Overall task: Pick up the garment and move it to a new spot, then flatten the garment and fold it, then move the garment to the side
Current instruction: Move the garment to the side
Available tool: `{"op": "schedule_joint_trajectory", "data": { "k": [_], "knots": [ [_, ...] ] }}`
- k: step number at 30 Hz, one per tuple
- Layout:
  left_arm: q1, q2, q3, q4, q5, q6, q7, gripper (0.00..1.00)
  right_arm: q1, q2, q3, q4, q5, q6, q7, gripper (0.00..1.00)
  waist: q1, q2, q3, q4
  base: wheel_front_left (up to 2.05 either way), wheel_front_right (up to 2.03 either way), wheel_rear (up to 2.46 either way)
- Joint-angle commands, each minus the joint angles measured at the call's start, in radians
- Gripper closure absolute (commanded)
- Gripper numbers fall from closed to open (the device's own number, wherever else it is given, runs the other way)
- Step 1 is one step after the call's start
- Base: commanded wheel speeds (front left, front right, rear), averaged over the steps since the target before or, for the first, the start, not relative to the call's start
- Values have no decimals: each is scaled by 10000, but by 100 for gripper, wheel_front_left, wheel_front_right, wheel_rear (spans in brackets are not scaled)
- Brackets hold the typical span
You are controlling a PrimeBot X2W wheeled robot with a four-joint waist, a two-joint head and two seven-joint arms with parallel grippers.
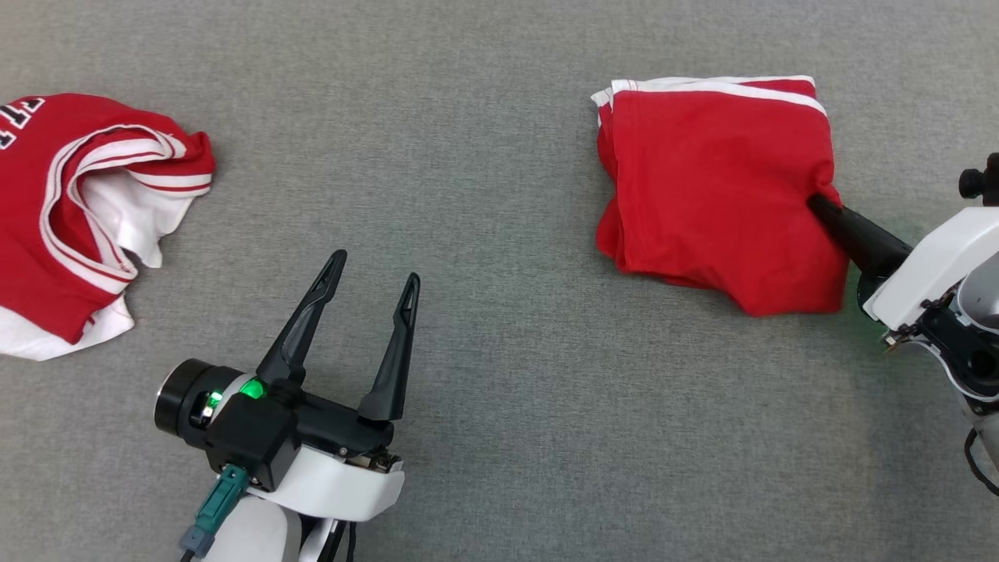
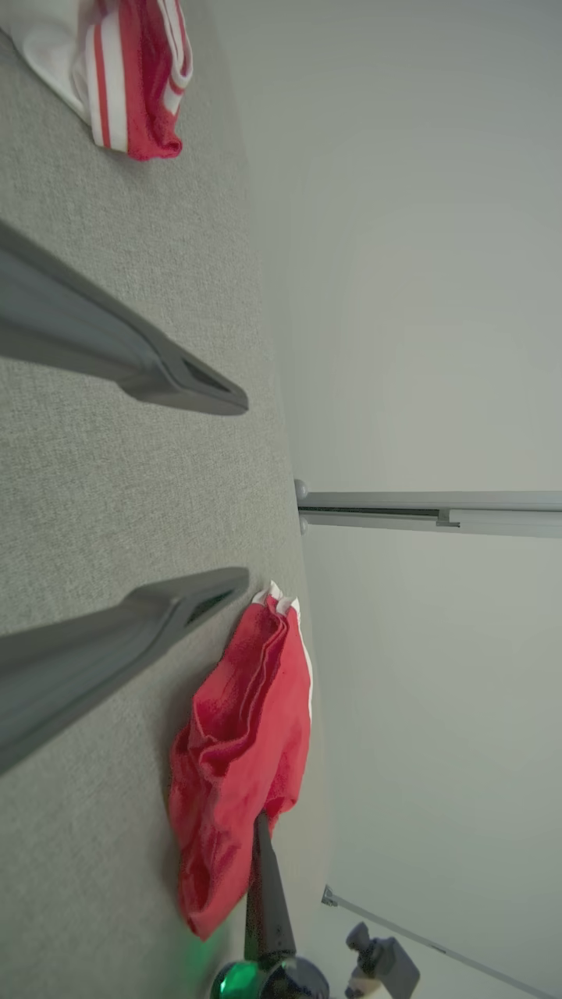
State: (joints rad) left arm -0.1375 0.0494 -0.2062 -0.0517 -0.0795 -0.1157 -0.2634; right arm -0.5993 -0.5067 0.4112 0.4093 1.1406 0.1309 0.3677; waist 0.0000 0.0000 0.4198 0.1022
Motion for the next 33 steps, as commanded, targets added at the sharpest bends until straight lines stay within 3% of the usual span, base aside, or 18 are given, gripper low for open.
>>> {"op": "schedule_joint_trajectory", "data": {
  "k": [1,9,19,32,33],
  "knots": [
    [-243,32,67,-124,168,-56,-16,0,-167,-284,119,-220,-236,-2,-335,100,0,0,200,-317,0,0,0],
    [-499,414,-224,-885,302,-138,-16,0,-612,-1588,896,-922,-1641,-2,-2160,100,0,0,830,-1552,0,0,0],
    [-978,1378,-910,-2273,-56,-147,-14,0,-1824,-2743,1177,-4,-3788,-8,-3572,100,0,0,1963,-3076,0,0,0],
    [-1253,2250,-1341,-3468,-158,-151,-14,0,-3218,-3141,433,1918,-6162,-9,-4219,100,0,0,2909,-3442,0,0,0],
    [-1261,2278,-1335,-3495,-177,-151,-14,0,-3332,-3072,314,2123,-6431,-9,-4195,86,0,0,2933,-3434,0,0,0]
  ]
}}
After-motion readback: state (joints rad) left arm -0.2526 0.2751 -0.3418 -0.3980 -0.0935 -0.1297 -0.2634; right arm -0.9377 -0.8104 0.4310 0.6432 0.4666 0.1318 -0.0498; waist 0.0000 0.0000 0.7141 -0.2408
